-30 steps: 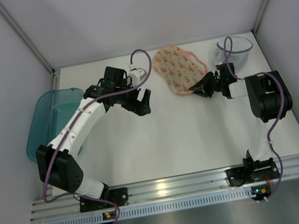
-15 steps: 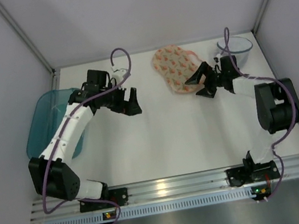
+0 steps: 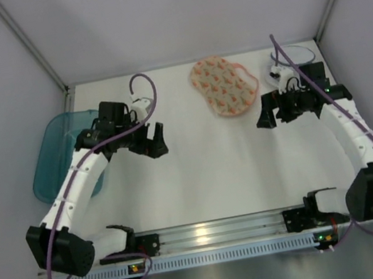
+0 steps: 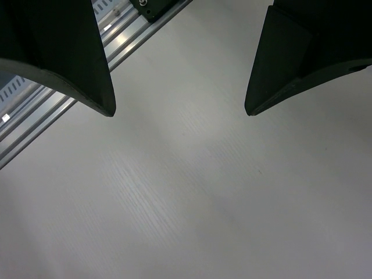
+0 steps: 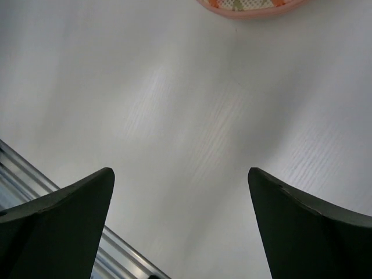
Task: Place the bra in the laundry bag and zip it closed
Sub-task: Reset both arms
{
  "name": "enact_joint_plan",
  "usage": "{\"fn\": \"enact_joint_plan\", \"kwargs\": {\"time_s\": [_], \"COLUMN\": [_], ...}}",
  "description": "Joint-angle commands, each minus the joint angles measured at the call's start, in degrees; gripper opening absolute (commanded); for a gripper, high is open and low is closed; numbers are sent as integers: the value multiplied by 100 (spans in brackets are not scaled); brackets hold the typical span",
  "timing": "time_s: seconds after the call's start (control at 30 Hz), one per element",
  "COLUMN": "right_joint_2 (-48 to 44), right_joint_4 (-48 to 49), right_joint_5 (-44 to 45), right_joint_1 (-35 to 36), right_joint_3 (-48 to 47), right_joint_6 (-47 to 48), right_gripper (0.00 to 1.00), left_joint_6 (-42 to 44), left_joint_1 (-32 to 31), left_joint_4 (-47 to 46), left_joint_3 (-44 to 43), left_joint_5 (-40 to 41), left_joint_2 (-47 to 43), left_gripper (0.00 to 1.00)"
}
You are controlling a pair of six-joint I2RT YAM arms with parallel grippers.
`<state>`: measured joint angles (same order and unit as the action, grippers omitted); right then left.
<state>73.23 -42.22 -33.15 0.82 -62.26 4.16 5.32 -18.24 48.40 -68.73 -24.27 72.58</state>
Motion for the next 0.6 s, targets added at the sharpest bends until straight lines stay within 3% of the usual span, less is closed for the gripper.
{"fn": "enact_joint_plan", "kwargs": {"time_s": [0.0, 0.17, 0.33, 0.57], "right_joint_2": [-782, -1898, -2251, -2533], "right_joint_4": [-1359, -1553, -1711, -1790], "right_joint_5": [500, 818, 880, 845], "right_joint_1": [-29, -20, -20, -20], "right_joint_3": [186, 293, 320, 311], "right_joint_6": [1971, 2475, 2835, 2941], "right_gripper": [99, 100, 99, 99], "left_joint_6": [232, 347, 408, 470], "left_joint_1": [31, 31, 31, 163], "left_joint_4": [11, 20, 55, 82], "left_joint_3": [323, 773, 993, 984], "left_joint_5": [431, 932, 1310, 1109], "left_joint_2": [-533, -1078, -1544, -1685], "left_gripper": [99, 99, 99, 99]}}
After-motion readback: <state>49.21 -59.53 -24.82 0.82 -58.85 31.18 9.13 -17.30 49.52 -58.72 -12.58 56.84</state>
